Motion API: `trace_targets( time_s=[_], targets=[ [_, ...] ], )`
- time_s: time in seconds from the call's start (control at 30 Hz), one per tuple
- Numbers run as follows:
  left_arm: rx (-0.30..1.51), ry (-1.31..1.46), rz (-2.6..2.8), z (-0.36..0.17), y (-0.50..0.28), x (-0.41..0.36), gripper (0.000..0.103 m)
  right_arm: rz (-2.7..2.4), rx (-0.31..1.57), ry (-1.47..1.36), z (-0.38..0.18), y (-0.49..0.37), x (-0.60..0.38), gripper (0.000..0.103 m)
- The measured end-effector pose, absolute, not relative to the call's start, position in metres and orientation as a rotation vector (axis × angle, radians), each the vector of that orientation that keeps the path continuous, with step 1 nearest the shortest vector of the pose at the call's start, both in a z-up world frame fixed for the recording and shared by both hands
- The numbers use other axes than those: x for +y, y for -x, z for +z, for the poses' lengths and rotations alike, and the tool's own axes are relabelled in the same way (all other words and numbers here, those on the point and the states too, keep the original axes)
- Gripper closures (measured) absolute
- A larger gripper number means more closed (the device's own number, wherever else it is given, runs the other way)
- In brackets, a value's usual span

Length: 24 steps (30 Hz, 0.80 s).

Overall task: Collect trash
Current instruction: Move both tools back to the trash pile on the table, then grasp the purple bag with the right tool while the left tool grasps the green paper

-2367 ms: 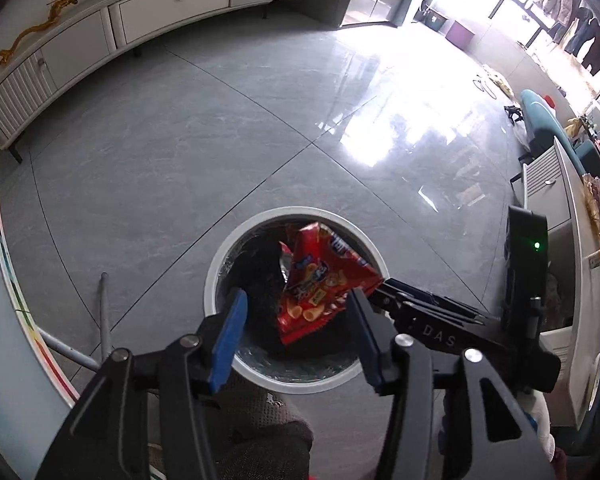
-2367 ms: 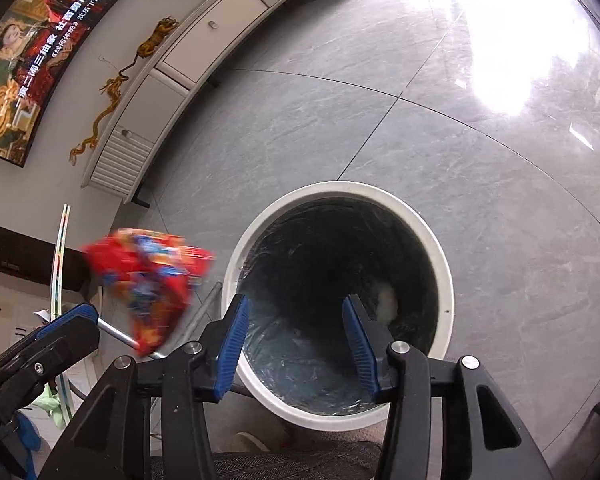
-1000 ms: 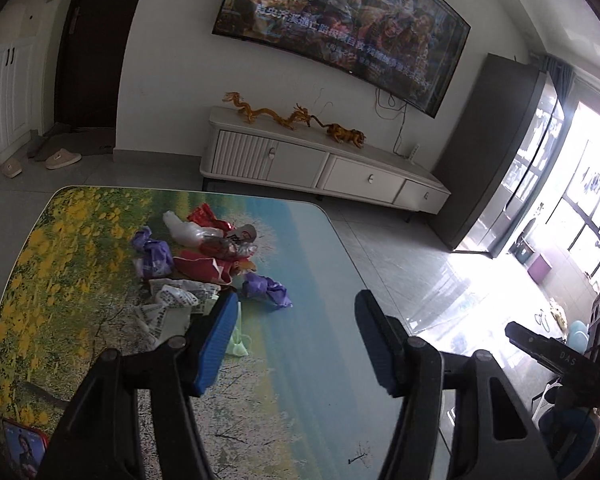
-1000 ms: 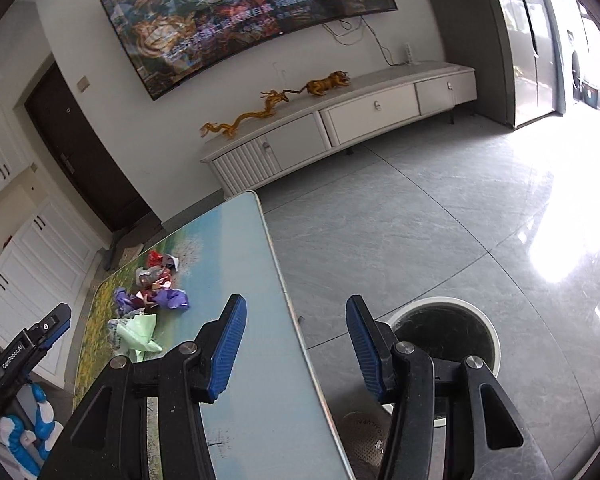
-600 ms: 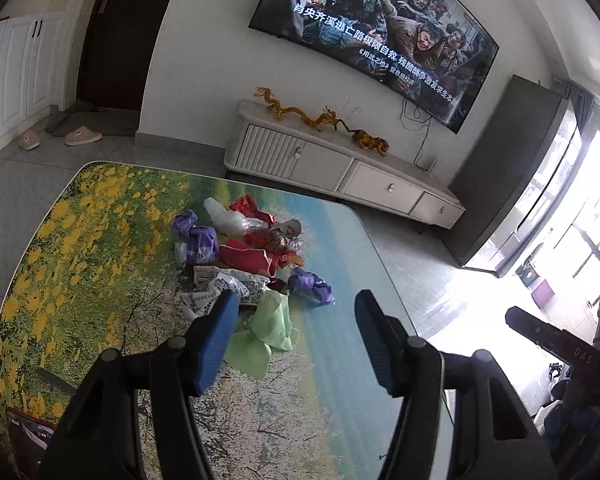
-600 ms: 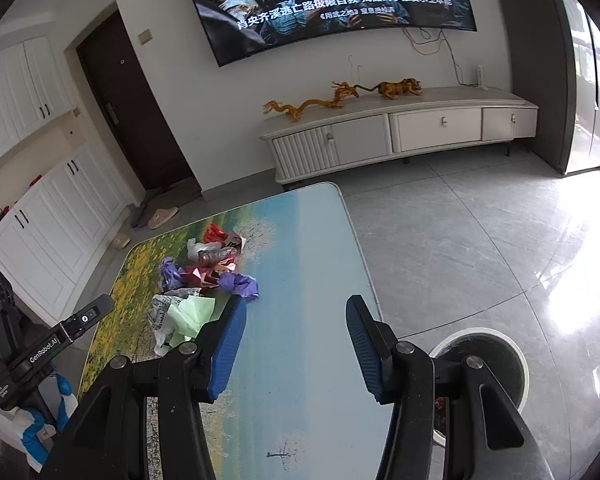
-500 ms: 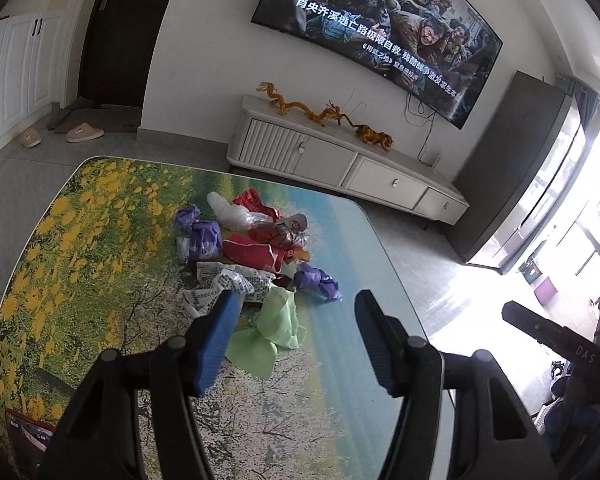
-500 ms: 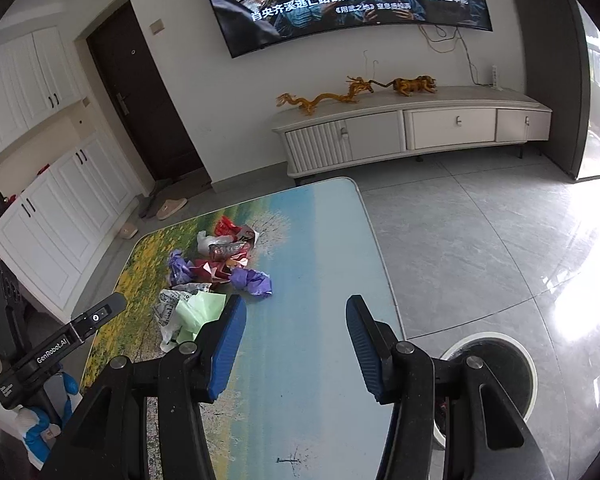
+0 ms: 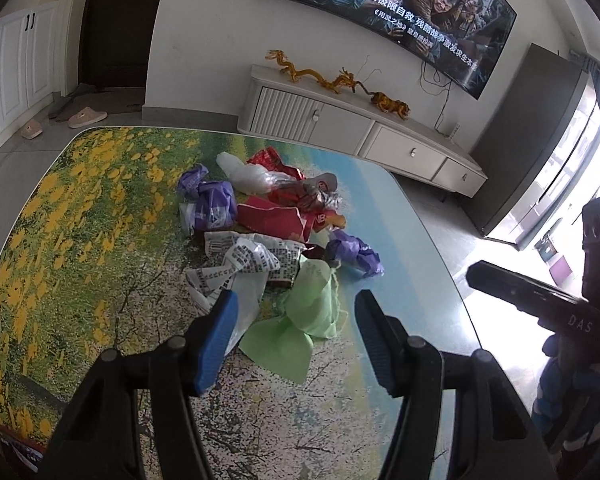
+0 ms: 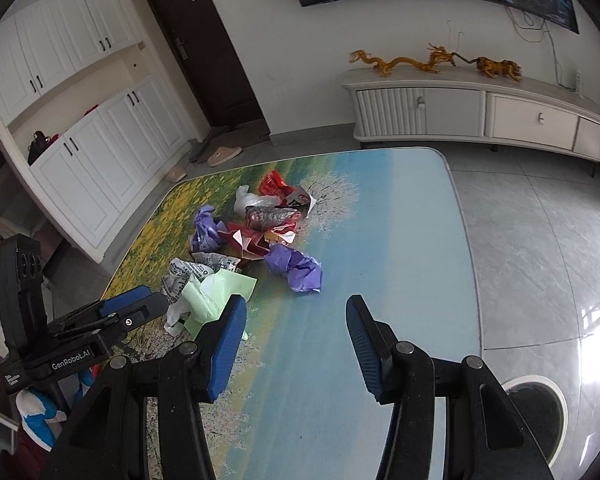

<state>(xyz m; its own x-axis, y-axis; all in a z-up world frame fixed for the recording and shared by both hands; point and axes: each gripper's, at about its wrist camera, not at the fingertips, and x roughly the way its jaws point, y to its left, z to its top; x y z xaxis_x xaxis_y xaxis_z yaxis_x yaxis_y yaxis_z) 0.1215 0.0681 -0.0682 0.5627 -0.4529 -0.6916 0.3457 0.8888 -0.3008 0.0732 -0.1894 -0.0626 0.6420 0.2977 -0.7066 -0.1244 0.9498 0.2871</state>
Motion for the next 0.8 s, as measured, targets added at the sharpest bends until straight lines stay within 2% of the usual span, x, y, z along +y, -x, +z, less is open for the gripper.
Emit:
trace_targets(
  time_s=[0.37,0.63,0.77,0.8],
  targets=[
    [0.896,0.006,-0.470,-0.088,-0.137,0.032,0.045,0.375,0.921,-0.191,-0.114,-0.144,-0.173,0.054],
    [0.923,-0.006,-0.476,-0.101,-0.142,0.023,0.046,0.390,0.944,-0.201,-0.133,-0.163,-0.173,0.054],
    [0.946,-0.021,-0.482,-0.108,-0.144,0.017,0.057,0.393,0.953,-0.184,-0.139,-0.166,-0.173,0.054],
    [0.953,-0.019,-0.483,-0.110,-0.145,0.017,0.061,0.394,0.953,-0.176,-0.140,-0.166,-0.172,0.058]
  ],
)
